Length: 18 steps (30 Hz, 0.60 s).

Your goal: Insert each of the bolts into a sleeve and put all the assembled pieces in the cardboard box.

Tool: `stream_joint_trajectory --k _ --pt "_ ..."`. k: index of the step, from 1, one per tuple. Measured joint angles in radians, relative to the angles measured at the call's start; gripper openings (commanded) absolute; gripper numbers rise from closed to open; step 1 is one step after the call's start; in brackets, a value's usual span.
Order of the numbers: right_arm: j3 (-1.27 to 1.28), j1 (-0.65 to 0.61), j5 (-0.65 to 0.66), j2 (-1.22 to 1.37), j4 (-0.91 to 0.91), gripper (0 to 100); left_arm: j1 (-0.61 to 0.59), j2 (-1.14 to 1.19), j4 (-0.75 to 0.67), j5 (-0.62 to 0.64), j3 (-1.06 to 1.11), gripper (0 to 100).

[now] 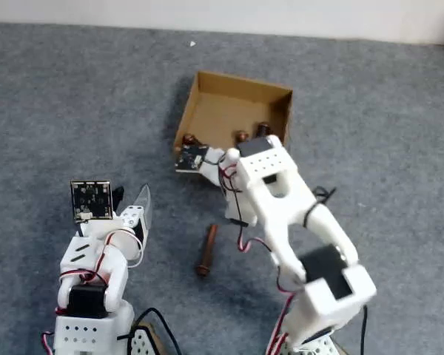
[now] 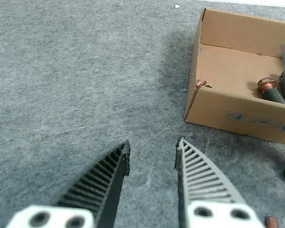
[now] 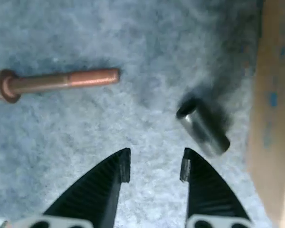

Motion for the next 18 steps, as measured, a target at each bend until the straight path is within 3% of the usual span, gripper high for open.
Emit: stream_joint_trajectory --k 18 --pt "-0.192 0.064 0.068 0.226 -0.043 15.7 0.0 0.0 0.0 0.0 0.0 18"
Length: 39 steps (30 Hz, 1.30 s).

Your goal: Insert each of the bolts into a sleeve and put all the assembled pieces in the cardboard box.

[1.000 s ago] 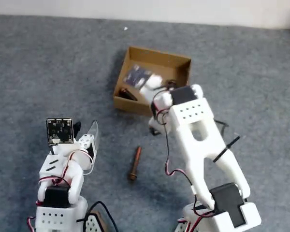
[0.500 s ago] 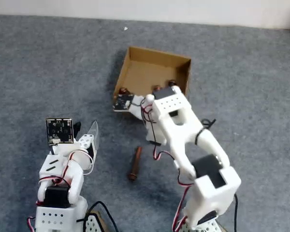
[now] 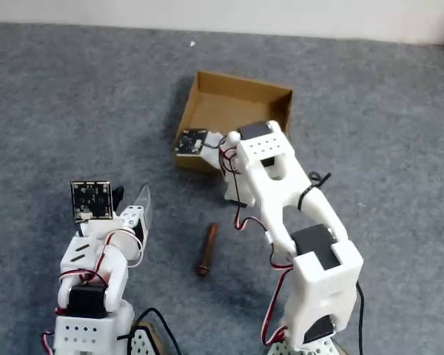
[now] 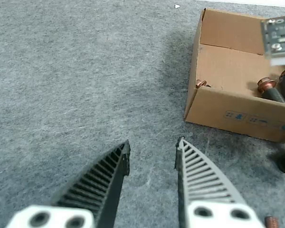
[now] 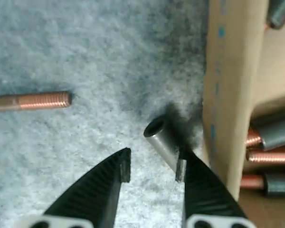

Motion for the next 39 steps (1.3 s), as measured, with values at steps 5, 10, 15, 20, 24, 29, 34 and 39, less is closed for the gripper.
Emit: stream_joint_trajectory --k 5,10,15,20,24,29,34,39 --pt "0.0 0.0 0.0 0.0 -0.003 15.7 0.0 0.0 0.0 0.0 0.0 18" --pt "-0.002 0.011 0.0 0.002 -0.006 16.0 0.0 0.0 0.0 0.0 0.0 18" --pt "-0.031 0.014 0.002 -0.002 -0.005 22.9 0.0 0.0 0.0 0.0 0.0 18" --pt "-0.031 0.014 0.002 -0.012 -0.005 25.4 0.0 0.0 0.0 0.0 0.0 18" --pt "-0.032 0.018 0.002 0.026 -0.009 25.3 0.0 0.0 0.0 0.0 0.0 18" --pt "-0.043 0.026 0.051 0.086 -0.015 20.9 0.0 0.0 0.0 0.0 0.0 18" --pt "-0.066 0.032 0.054 0.1 -0.02 3.3 0.0 0.0 0.0 0.0 0.0 18" --pt "-0.087 0.049 0.054 0.12 -0.021 0.5 0.0 0.0 0.0 0.0 0.0 18"
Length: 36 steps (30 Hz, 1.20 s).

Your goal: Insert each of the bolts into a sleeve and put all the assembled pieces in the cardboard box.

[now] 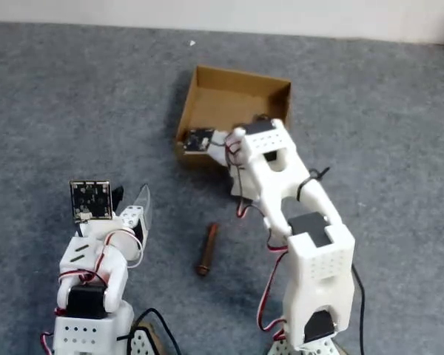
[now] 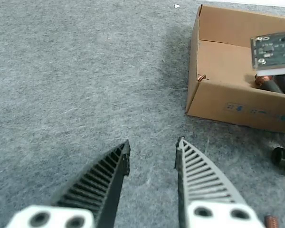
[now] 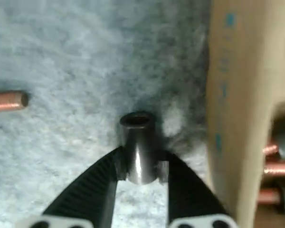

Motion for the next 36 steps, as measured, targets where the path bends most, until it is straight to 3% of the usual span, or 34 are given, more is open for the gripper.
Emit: stream_joint_trajectory --k 4,12,24,29,36 --pt "0.0 0.002 -0.011 0.0 0.068 0.5 0.0 0.0 0.0 0.0 0.0 18" --pt "0.037 -0.002 -0.166 -0.184 0.112 0.5 0.0 0.0 0.0 0.0 0.0 18" --pt "0.466 0.002 -0.496 -0.723 0.034 0.5 0.0 0.0 0.0 -0.009 0.0 18" --pt "0.669 0.026 -0.651 -0.979 -0.014 0.5 0.0 0.0 0.118 -0.147 -0.012 18" --pt "0.944 0.11 -0.798 -1.186 -0.203 0.5 0.002 0.0 0.27 -0.236 -0.121 18"
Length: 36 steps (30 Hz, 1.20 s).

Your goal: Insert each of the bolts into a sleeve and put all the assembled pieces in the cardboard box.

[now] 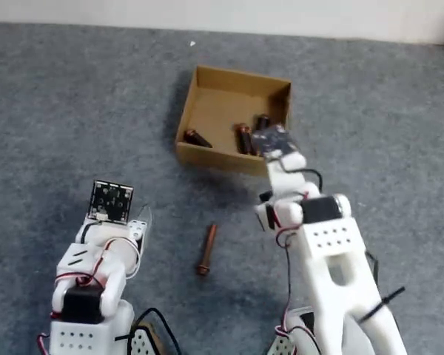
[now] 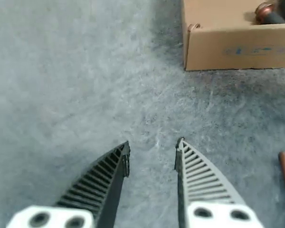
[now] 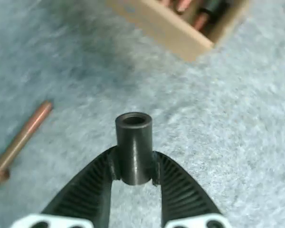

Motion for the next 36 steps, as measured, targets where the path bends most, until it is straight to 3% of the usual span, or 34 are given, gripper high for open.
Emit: stream_joint_trajectory --k 8,13,28,36 --pt "0.132 0.129 -0.164 -0.018 -0.206 0.5 0.075 0.025 0.15 -0.143 -0.158 20" --pt "0.155 0.169 -0.215 -0.02 -0.264 0.5 0.161 0.241 0.167 -0.149 -0.282 28" --pt "0.167 0.196 -0.232 -0.02 -0.272 0.5 0.519 1.2 0.163 0.018 -0.655 28" --pt "0.198 0.196 -0.232 -0.02 -0.327 0.5 0.532 1.514 0.006 0.106 -0.686 25"
